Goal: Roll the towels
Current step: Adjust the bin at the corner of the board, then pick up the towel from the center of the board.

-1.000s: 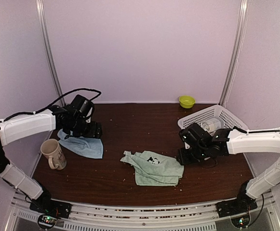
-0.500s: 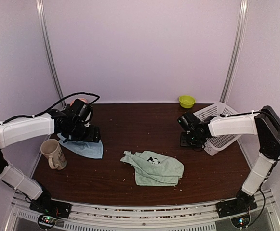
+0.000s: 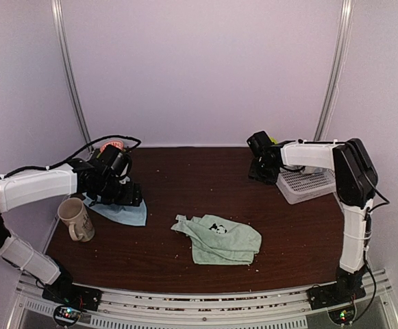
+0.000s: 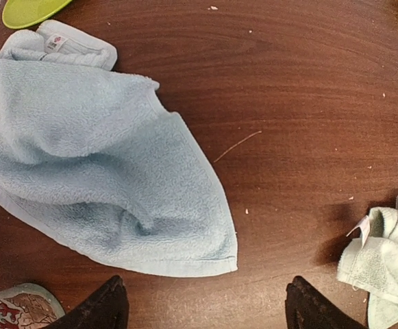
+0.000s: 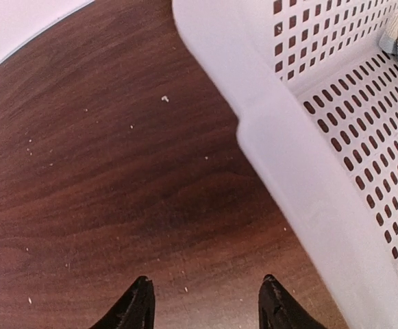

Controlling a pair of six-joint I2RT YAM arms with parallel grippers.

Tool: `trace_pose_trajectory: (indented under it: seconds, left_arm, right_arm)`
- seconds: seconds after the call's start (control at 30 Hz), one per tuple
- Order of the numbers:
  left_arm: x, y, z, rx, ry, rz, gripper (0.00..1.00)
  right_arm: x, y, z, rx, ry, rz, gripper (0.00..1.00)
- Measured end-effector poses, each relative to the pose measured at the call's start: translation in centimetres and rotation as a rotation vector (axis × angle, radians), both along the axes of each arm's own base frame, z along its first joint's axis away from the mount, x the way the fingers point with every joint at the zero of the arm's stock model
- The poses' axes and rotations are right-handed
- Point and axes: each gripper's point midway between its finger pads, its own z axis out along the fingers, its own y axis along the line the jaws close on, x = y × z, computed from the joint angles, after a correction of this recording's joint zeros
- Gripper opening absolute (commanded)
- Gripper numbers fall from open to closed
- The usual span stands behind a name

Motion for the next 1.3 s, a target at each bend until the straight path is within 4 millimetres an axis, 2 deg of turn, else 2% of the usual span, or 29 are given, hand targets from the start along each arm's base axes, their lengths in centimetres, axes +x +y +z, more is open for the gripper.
trace_pose_trajectory:
  seconds: [0.17,0.27,0.37,0.47,0.53,0.57,0.63,0.7,0.8,0.93,1.07,1.2,1.3]
  left_arm:
    - [-0.1,-0.2,0.0,-0.004,-0.001,-0.004,0.81]
    - [-0.1,-0.2,-0.1,-0.003,0.001,-0.006,0.82]
    - [-0.3,-0.5,-0.1,-0.006,0.0,-0.017,0.83]
    - [-0.7,-1.2,0.5,-0.016,-0.013,-0.049,0.82]
    - [-1.1,-1.9,1.2,-0.03,-0.03,-0.078,0.81]
    - [-1.3,-2.3,1.6,-0.039,-0.04,-0.094,0.8]
    - [-2.0,-3.4,1.9,-0.051,-0.048,-0.133,0.8]
    - [-2.8,-5.0,2.1,-0.063,-0.052,-0.181,0.79]
    - [-4.4,-7.0,1.6,-0.074,-0.032,-0.242,0.78]
    - [-5.1,-8.6,0.6,-0.122,-0.012,-0.238,0.78]
    - [-5.6,-8.9,-1.4,-0.208,0.025,-0.177,0.78]
    - [-6.5,-9.4,-3.4,-0.273,0.082,-0.13,0.77]
    - [-6.7,-10.5,-3.6,-0.331,0.108,-0.106,0.76]
  right_arm:
    - [2.7,0.8,0.0,0.016,0.002,0.006,0.78]
    - [3.5,1.9,0.9,0.044,0.004,0.058,0.9]
    - [3.4,3.1,2.4,0.078,-0.012,0.117,0.93]
    - [2.3,4.7,5.2,0.102,-0.041,0.208,0.88]
    - [0.5,6.5,8.2,0.11,-0.082,0.294,0.84]
    - [-1.2,7.6,9.7,0.115,-0.104,0.35,0.81]
    - [-4.8,9.7,12.3,0.125,-0.15,0.452,0.76]
    - [-9.9,11.7,13.7,0.141,-0.197,0.575,0.7]
    - [-16.4,13.8,12.4,0.136,-0.184,0.726,0.63]
    - [-21.5,15.2,7.8,0.072,-0.118,0.83,0.61]
    - [-24.6,15.6,5.2,-0.009,-0.126,0.87,0.63]
    - [-26.1,15.0,5.2,0.005,-0.202,0.85,0.63]
    - [-25.9,13.1,5.9,0.036,-0.275,0.778,0.66]
